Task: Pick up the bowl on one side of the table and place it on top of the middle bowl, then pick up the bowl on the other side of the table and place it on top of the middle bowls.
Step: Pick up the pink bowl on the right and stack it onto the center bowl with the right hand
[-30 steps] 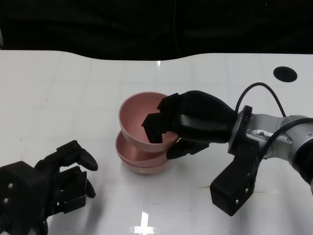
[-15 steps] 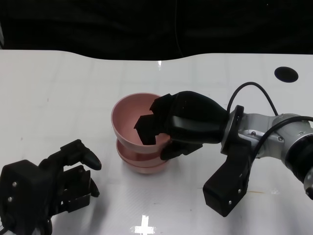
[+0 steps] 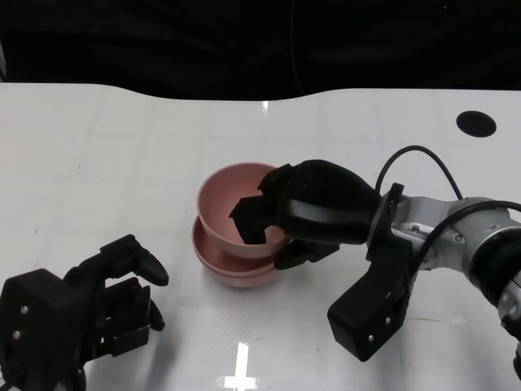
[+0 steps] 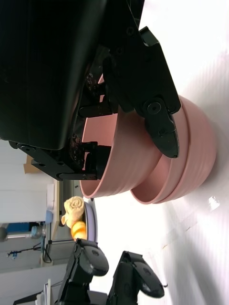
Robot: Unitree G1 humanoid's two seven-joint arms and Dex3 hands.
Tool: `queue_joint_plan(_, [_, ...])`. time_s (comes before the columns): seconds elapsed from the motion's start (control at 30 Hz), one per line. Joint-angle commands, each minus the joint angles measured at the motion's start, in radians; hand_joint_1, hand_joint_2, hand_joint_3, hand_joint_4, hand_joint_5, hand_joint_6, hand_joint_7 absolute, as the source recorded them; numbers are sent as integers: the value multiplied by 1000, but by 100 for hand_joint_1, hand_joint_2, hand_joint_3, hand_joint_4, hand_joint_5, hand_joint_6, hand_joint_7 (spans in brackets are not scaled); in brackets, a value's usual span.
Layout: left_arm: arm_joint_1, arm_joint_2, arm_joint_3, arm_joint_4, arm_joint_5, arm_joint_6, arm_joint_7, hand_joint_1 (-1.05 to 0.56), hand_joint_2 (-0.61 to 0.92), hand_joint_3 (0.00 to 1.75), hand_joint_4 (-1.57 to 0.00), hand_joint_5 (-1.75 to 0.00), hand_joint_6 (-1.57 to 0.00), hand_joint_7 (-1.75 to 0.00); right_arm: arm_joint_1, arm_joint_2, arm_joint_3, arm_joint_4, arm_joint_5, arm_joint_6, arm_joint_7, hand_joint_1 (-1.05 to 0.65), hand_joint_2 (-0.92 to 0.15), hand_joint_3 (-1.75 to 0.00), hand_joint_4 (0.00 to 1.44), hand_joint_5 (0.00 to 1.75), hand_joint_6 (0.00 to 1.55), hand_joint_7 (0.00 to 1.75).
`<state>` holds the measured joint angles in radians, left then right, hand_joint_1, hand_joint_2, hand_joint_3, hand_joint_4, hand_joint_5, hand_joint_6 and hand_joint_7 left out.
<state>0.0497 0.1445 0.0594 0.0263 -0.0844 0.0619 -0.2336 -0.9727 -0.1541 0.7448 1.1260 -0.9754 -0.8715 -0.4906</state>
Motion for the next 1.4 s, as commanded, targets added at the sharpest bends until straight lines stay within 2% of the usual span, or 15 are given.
queue_joint_plan(0.03, [4, 15, 6, 2, -1, -9, -3, 24, 84, 97, -74, -175, -54, -175, -30, 5, 8, 26, 1, 2, -19, -15, -81, -18, 90, 175, 66, 175])
queue_joint_plan(0.37, [7, 17, 4, 9, -1, -35, -11, 25, 89, 88, -75, -175, -55, -175, -23, 17, 14, 63, -1, 17, -33, -18, -84, -19, 89, 175, 62, 175])
queue_joint_plan(0.77, [8, 13, 2, 1, 2, -18, 1, 24, 88, 92, -75, -175, -56, -175, -34, 37, 33, 74, 1, 16, -19, -22, -88, -19, 86, 175, 62, 175])
queue_joint_plan(0.93, [6, 13, 2, 2, -3, -16, -4, 24, 85, 100, -76, -175, -56, -175, -43, 45, 47, 73, -1, 26, -9, -27, -92, -13, 87, 175, 64, 165])
queue_joint_plan(1.1, [6, 11, 2, -3, -3, -5, 0, 25, 84, 101, -75, -175, -55, -175, -48, 50, 58, 70, -7, 44, -10, -28, -89, -7, 88, 175, 69, 154])
queue_joint_plan(1.2, [4, 10, -6, 1, 18, -18, 12, 25, 82, 101, -74, -175, -55, -175, -49, 57, 58, 74, -3, 51, -11, -26, -90, -6, 88, 175, 63, 170])
queue_joint_plan(1.27, [2, 6, -4, 4, 8, -16, 7, 25, 83, 101, -74, -175, -55, -175, -45, 60, 54, 75, 4, 60, -16, -29, -91, -6, 86, 175, 77, 128])
queue_joint_plan(1.3, [0, 5, -3, 2, 6, -4, 8, 25, 83, 101, -74, -175, -55, -175, -47, 57, 45, 78, 19, 63, 22, -31, -92, -8, 84, 172, 82, 110])
queue_joint_plan(1.33, [0, 4, -1, -1, 1, 7, 8, 25, 84, 98, -73, -175, -55, -175, -50, 55, 32, 82, 42, 69, 92, -49, -92, -22, 60, 128, 69, 68])
queue_joint_plan(1.37, [0, 3, 0, -4, -3, 15, 9, 24, 86, 94, -71, -175, -54, -175, -51, 53, 18, 85, 67, 75, 164, -64, -92, -32, 35, 86, 55, 38])
queue_joint_plan(1.4, [0, 3, 0, -5, -5, 18, 8, 24, 89, 90, -71, -175, -54, -175, -50, 49, 11, 81, 81, 83, 211, -77, -92, -41, 18, 47, 39, 21])
